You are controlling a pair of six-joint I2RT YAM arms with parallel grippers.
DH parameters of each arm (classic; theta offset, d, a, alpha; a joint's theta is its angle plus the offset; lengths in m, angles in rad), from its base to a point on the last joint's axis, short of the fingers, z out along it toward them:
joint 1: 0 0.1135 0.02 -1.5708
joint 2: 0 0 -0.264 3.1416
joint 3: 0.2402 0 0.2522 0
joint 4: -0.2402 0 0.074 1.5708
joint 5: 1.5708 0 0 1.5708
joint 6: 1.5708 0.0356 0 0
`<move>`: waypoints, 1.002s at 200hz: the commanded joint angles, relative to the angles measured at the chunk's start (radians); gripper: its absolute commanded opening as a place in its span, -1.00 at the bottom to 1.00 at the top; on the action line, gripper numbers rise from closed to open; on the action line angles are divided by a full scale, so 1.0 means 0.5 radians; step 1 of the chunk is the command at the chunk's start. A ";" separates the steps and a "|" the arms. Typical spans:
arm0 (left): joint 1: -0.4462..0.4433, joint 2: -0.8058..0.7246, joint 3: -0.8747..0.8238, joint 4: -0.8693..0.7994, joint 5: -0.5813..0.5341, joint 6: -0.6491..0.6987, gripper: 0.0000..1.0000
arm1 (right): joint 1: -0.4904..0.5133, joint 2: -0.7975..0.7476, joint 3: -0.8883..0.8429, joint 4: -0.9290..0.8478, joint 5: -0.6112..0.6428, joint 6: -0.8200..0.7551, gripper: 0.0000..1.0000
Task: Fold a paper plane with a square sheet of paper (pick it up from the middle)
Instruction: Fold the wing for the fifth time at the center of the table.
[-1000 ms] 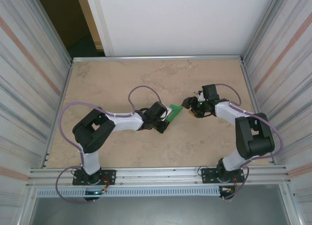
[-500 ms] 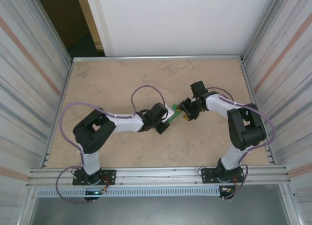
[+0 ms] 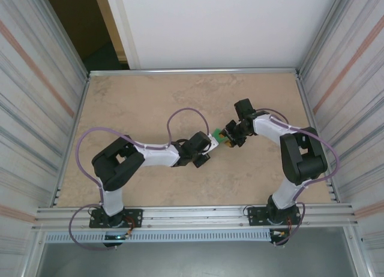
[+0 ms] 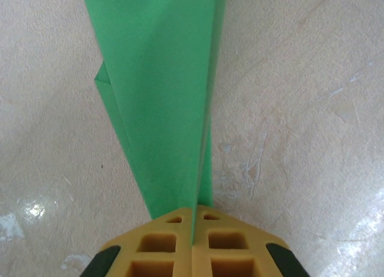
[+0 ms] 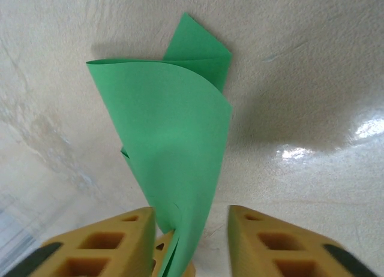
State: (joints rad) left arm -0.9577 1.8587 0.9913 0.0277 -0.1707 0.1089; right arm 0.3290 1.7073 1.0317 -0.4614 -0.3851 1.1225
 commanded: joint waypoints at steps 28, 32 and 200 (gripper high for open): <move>-0.006 -0.061 -0.083 0.043 0.065 0.032 -0.62 | 0.010 0.049 0.023 -0.033 0.049 0.044 -0.81; -0.005 -0.074 -0.083 0.048 0.080 0.029 -0.57 | 0.009 0.046 0.020 -0.030 0.052 0.049 -0.84; -0.005 -0.089 -0.083 0.104 0.231 -0.009 -0.89 | -0.002 0.006 -0.020 0.004 0.009 0.053 -0.52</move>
State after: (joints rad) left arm -0.9569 1.8175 0.9524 0.0650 -0.0677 0.1074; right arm 0.3290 1.7184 1.0275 -0.4496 -0.3706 1.1484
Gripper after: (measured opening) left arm 0.072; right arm 0.101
